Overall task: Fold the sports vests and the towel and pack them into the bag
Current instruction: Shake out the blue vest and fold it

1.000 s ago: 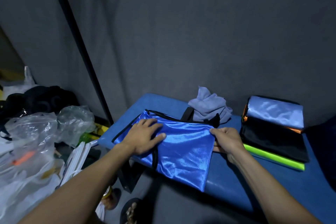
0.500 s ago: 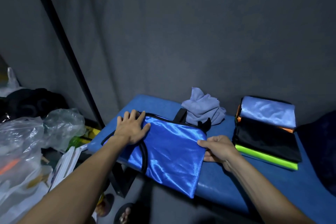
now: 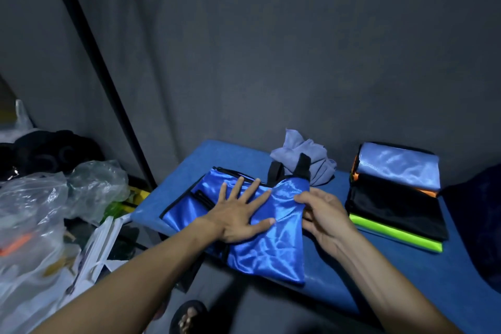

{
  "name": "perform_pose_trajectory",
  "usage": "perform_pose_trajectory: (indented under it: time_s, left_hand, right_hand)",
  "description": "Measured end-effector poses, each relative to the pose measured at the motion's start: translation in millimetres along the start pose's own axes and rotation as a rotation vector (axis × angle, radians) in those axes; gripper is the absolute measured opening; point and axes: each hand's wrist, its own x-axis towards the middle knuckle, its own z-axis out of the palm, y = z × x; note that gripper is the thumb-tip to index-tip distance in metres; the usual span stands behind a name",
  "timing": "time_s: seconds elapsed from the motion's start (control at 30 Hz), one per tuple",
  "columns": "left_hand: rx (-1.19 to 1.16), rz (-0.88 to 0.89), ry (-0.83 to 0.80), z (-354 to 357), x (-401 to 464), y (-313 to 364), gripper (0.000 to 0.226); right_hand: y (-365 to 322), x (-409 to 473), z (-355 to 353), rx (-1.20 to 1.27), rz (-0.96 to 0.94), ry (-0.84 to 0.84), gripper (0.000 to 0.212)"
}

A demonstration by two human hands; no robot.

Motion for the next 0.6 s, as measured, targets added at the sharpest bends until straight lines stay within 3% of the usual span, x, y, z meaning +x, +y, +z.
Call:
perform_pose_trajectory:
  time_s: [0.1,0.27,0.4,0.47,0.5,0.53,0.6]
  left_hand:
    - [0.008,0.038,-0.022,1.3,-0.2,16.3,0.088]
    - [0.066,0.04,0.15,-3.0,4.3,-1.0,0.081]
    - [-0.109,0.096,0.212,-6.7,5.7,-26.3,0.074]
    - [-0.403,0.122,0.339,-18.3,4.6,-34.5,0.048]
    - [-0.664,0.083,0.356,-28.4,1.2,-35.8,0.033]
    - [-0.94,0.015,0.316,-40.2,-4.2,-37.0,0.028]
    - [-1.34,-0.131,0.171,-58.1,-17.4,-41.5,0.04]
  right_hand:
    - [-10.4,-8.5,0.7,0.001,-0.058,0.007,0.015]
    - [-11.2,-10.2,10.1,0.011,-0.057,0.083,0.016]
    - [-17.7,-8.3,31.7,0.06,-0.074,0.056,0.018]
    - [-25.3,-1.9,46.9,0.058,-0.084,0.029,0.019]
    - [-30.0,3.1,57.9,0.043,-0.085,0.016,0.02]
    - [-33.1,10.6,70.4,0.021,-0.085,0.012,0.021]
    - [-33.2,27.0,98.5,-0.016,-0.082,0.006,0.023]
